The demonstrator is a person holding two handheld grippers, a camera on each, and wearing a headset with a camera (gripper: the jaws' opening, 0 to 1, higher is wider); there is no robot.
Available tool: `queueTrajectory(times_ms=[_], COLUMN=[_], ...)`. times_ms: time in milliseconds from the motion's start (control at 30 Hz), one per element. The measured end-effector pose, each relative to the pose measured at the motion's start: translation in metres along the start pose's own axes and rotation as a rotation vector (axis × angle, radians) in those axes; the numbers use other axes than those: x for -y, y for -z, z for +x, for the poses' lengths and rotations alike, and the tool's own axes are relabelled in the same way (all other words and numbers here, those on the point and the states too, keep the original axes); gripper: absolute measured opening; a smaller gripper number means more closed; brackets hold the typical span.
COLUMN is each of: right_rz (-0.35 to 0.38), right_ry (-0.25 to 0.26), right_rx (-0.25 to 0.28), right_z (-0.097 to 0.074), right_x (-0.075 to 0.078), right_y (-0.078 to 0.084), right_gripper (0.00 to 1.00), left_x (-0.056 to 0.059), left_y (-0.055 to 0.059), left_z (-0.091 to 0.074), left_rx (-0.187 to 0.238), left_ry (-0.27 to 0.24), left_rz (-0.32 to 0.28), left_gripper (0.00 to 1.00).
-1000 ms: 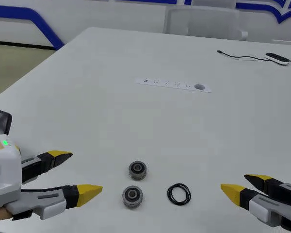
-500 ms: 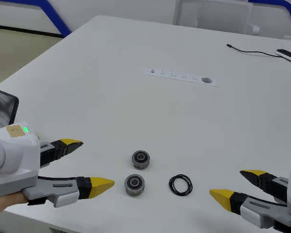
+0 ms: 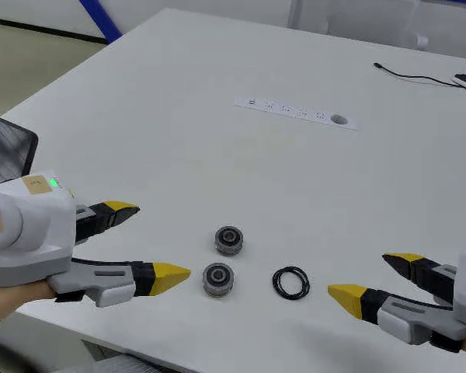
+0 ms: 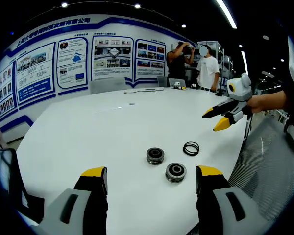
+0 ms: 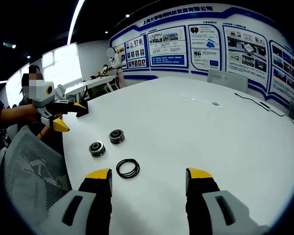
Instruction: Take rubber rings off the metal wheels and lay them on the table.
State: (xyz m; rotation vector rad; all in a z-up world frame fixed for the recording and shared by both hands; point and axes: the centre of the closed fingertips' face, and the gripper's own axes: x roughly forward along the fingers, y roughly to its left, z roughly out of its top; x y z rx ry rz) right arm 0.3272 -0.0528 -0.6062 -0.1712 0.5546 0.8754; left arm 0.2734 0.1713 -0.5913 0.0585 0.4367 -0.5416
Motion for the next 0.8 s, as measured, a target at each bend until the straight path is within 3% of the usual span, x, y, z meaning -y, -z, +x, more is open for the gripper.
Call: queueTrajectory(times_ms=[200,800], right_rz=[-0.051,-0.018], right_ry=[0.014,0.027], right_rx=[-0.034,-0.044], right_z=[-0.0004,0.003], right_x=[0.0014,0.0051], right_y=[0.0055,0.0082], right_gripper=[0.63,0.66], left_x=[0.0,0.0], left_y=[0.0027,0.0099], left_z=[-0.0008,-0.0017], left_rx=[0.002,-0.022], left_ry=[-0.006,0.006], left_rz=[-0.008,-0.013], left_gripper=[0.76,0.75])
